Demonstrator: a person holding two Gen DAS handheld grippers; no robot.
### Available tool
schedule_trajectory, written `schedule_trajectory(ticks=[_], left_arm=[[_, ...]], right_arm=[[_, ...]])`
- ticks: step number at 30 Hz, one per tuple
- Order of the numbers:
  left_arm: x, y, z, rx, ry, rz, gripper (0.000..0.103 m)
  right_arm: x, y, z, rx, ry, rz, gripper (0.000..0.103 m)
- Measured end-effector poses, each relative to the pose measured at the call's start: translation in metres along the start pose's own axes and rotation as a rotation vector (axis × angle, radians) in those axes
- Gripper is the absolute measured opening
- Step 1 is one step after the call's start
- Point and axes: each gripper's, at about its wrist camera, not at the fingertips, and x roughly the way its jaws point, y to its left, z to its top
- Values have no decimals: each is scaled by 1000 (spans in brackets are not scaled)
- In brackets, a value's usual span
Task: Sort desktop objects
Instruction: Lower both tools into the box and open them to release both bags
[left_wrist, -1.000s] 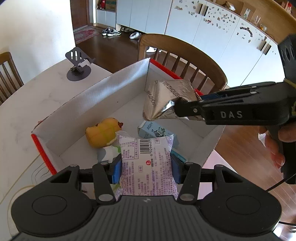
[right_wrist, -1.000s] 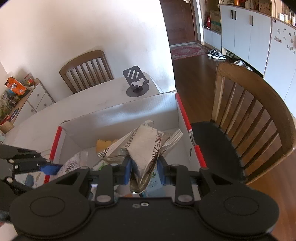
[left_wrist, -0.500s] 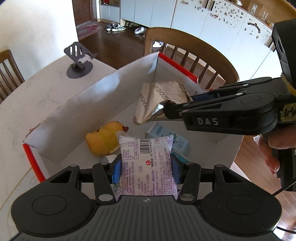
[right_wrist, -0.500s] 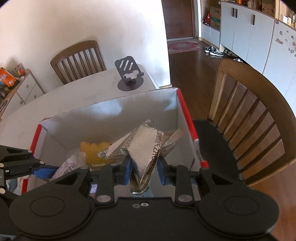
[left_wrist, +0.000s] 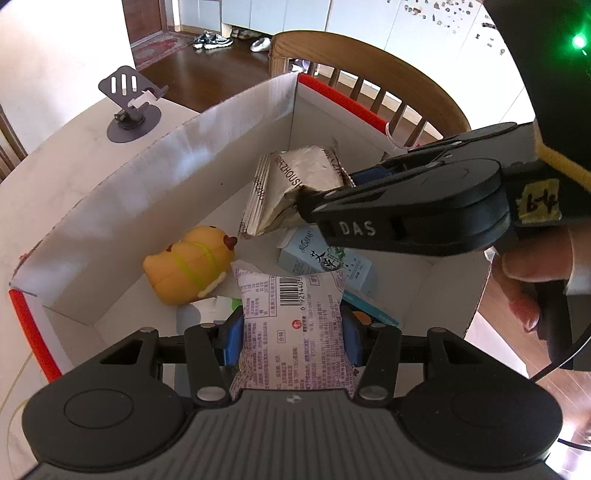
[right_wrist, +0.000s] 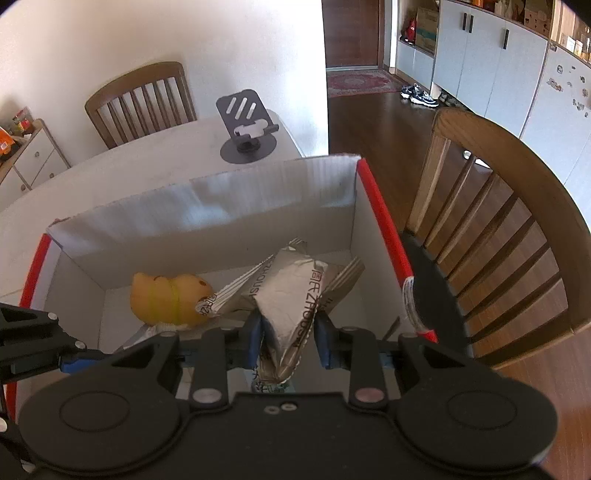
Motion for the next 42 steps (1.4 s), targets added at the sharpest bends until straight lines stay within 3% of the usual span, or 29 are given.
schedule_trajectory(ticks=[12, 15, 19, 21, 25, 31, 42], left_arm=[[19, 2, -3, -30, 53, -46, 51], [20, 4, -4, -41, 56, -54, 52], [20, 4, -6, -56, 57, -72, 64], [19, 5, -6, -58, 56, -72, 66], [15, 3, -6, -51, 41, -72, 81], [8, -2, -8, -40, 19, -66, 86], [-12, -3, -13, -65, -27, -58, 87]], right_arm=[[0, -3, -3, 23, 23, 38, 36], [-4, -4, -5, 28, 22, 48, 43], [-11, -5, -5, 36, 13, 68, 52], [-15, -6, -5, 42, 5, 79, 54], [-21, -6, -3, 49, -9, 94, 59], [-28, -5, -5, 52, -16, 113, 67], [-36, 0, -9, 54, 0, 129, 77]])
